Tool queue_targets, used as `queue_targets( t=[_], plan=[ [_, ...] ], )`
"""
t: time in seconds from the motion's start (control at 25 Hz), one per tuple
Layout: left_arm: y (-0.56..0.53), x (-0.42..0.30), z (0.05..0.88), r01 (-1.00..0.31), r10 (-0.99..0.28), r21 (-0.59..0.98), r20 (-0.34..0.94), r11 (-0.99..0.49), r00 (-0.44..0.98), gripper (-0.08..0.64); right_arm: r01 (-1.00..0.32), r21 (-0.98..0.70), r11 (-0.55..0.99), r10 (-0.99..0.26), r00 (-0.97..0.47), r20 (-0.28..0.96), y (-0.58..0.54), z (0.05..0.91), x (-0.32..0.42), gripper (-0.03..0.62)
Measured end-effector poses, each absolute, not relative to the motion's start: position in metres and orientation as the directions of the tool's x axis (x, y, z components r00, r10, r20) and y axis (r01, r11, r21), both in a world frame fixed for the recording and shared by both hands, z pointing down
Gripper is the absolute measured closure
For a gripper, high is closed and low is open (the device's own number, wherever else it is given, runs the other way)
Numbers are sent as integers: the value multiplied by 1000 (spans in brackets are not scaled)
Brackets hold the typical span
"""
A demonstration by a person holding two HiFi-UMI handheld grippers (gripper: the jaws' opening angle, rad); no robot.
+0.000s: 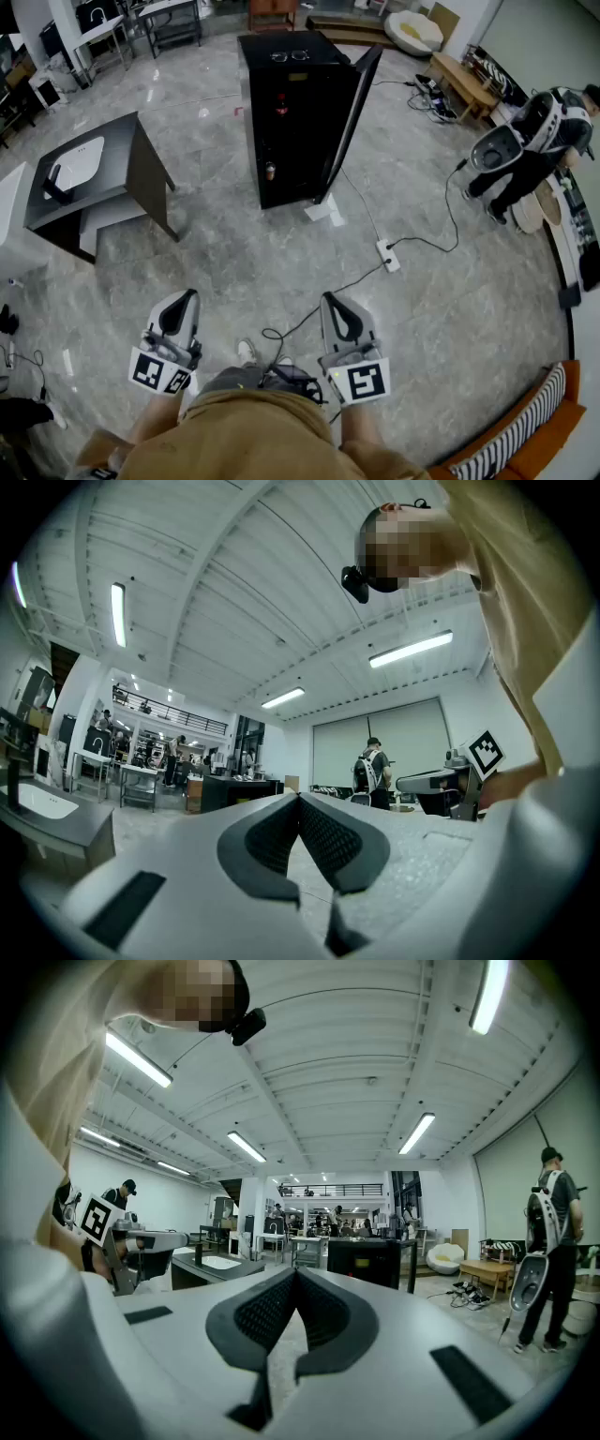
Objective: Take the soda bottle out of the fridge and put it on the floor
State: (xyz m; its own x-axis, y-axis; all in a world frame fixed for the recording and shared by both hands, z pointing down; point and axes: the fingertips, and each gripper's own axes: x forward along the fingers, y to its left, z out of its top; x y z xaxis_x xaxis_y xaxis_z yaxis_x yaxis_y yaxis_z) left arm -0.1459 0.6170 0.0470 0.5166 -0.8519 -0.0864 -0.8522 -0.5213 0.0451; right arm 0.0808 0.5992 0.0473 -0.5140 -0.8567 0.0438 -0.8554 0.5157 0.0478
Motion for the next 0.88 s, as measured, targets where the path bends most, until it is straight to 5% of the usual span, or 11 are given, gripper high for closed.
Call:
queue_targets(
  t=[0.88],
  plan=[
    [559, -238, 65, -831, -833, 67, -85, -552, 547, 558, -863, 65, 501, -865, -501, 21, 544, 31, -9, 589]
  ],
)
